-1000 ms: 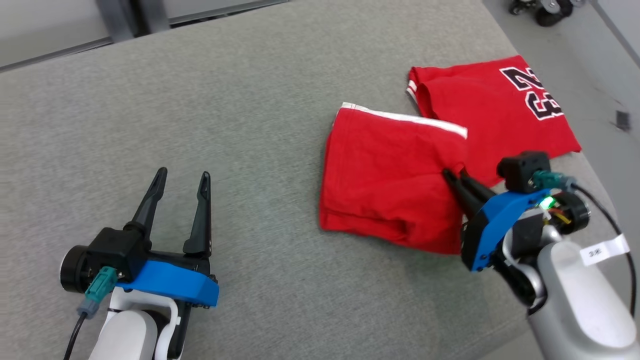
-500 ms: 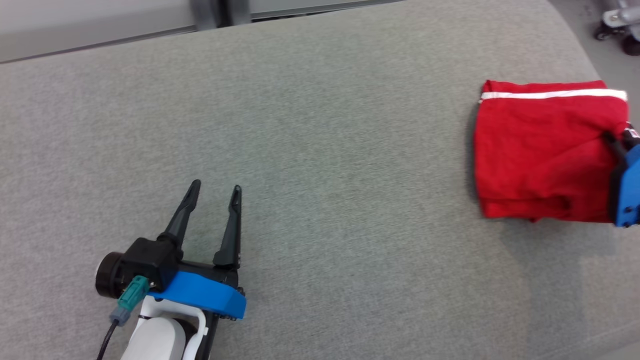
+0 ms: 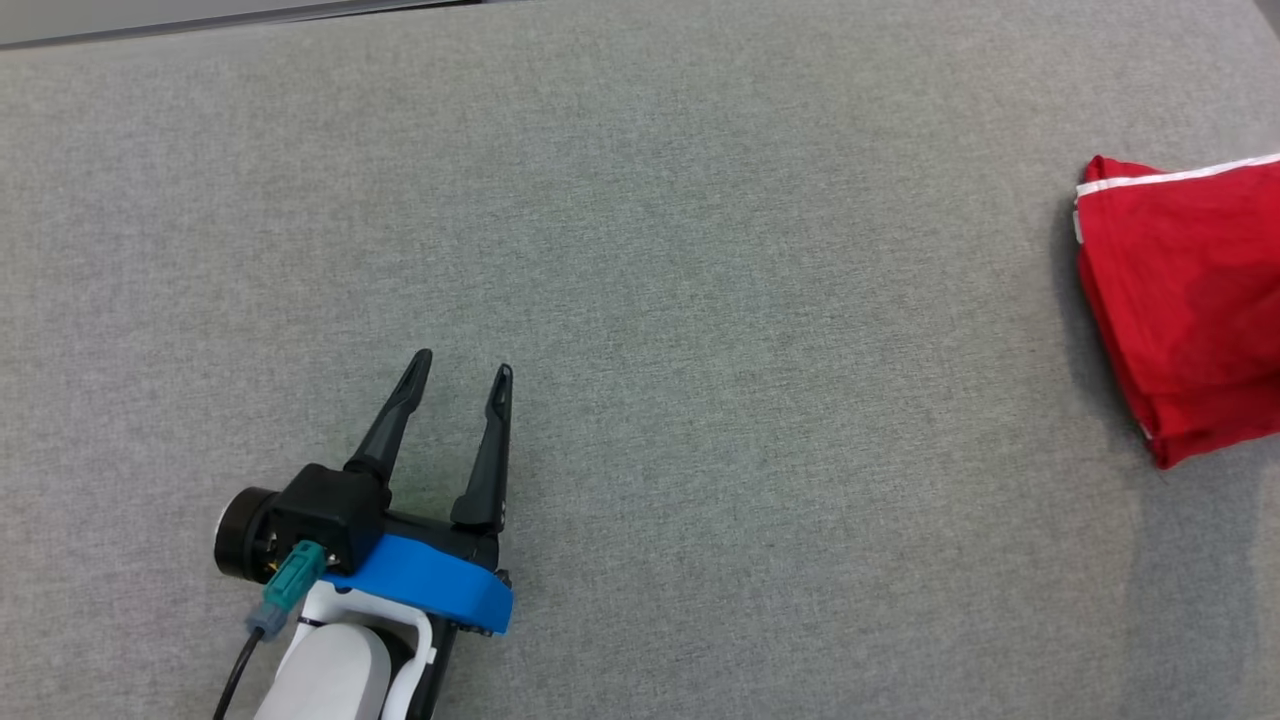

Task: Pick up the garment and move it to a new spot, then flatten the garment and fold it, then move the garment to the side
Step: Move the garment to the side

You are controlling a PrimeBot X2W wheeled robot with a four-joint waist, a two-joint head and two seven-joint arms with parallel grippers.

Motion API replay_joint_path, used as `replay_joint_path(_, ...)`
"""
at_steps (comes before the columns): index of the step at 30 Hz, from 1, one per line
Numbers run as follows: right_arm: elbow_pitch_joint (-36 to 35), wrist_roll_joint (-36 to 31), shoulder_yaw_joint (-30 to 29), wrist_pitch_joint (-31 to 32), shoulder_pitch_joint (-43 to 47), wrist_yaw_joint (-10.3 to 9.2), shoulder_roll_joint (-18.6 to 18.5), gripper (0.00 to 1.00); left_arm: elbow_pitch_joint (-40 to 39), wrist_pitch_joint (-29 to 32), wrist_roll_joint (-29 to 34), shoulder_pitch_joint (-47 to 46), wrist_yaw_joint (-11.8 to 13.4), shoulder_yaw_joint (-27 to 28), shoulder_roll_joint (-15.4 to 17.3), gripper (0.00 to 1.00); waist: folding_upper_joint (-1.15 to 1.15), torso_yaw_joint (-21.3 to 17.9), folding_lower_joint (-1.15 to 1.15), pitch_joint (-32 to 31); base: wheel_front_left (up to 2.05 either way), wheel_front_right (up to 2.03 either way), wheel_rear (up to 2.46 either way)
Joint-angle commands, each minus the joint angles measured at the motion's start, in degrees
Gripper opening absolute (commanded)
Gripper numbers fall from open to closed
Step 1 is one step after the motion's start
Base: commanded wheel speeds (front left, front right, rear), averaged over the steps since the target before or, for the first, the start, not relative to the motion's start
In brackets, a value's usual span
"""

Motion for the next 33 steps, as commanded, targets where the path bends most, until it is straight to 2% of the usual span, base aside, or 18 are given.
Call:
replay_joint_path(1, 1.02, -1.21, -0.31, -1.76, -1.49, -0.04, -1.06, 0.0, -0.06, 0.1, 0.38, -0.52, 0.1, -0.3, 0.12, 1.0, 0.0, 0.33, 0.0, 0.26, 0.0, 0.0, 0.0)
replay_joint_path(6, 4.26, -3.83, -1.15, -6.77, -2.79, -0.04, -0.74, 0.0, -0.25, 0.49, 0.49, -0.47, 0.1, -1.25, 0.14, 1.0, 0.0, 0.42, 0.0, 0.56, 0.0, 0.0, 0.0)
replay_joint_path(7, 5.31, -4.35, -1.53, -7.22, -2.81, -0.04, -0.21, 0.23, -0.27, 0.59, 0.54, -0.39, 0.11, -1.33, 0.22, 1.0, 0.0, 0.33, 0.0, 0.56, 0.0, 0.0, 0.0)
replay_joint_path(8, 6.09, -4.92, -1.73, -8.05, -2.9, -0.04, 0.27, 0.96, -0.23, 0.61, 0.52, -0.31, 0.16, -1.41, 0.25, 1.0, 0.0, 0.24, 0.0, 0.57, 0.0, 0.0, 0.0)
replay_joint_path(9, 6.86, -5.68, -2.33, -8.91, -3.13, -0.04, 0.65, 1.0, -0.17, 0.72, 0.47, -0.26, 0.15, -1.5, 0.3, 1.0, 0.0, 0.13, 0.0, 0.55, 0.0, 0.0, 0.0)
replay_joint_path(14, 9.98, -8.15, -3.13, -13.57, -4.0, -0.04, 3.16, 1.0, -0.19, 0.93, 0.34, 0.25, 0.34, -1.81, 0.48, 1.0, 0.0, -0.53, 0.0, 0.14, 0.0, 0.0, 0.0)
replay_joint_path(22, 11.42, -7.68, -0.91, -19.13, -6.1, -0.04, 6.32, 1.0, -0.05, 0.83, -0.44, 0.08, 0.79, -1.32, 0.82, 1.0, 0.0, -1.2, 0.0, -0.96, 0.0, 0.0, 0.0)
replay_joint_path(27, 10.19, -7.0, 1.35, -23.96, -7.83, -0.03, 8.53, 1.0, 0.43, -0.2, -1.69, -0.68, 1.65, 0.69, 1.14, 1.0, 0.0, -0.66, 0.0, -2.49, 0.0, 0.0, 0.0)
replay_joint_path(33, 9.13, -6.29, 1.55, -30.32, -8.54, -0.03, 13.6, 1.0, 2.27, -1.74, -4.18, -1.6, 3.15, 4.72, 1.9, 1.0, 0.0, 1.15, 0.0, -5.24, 0.0, 0.0, 0.0)
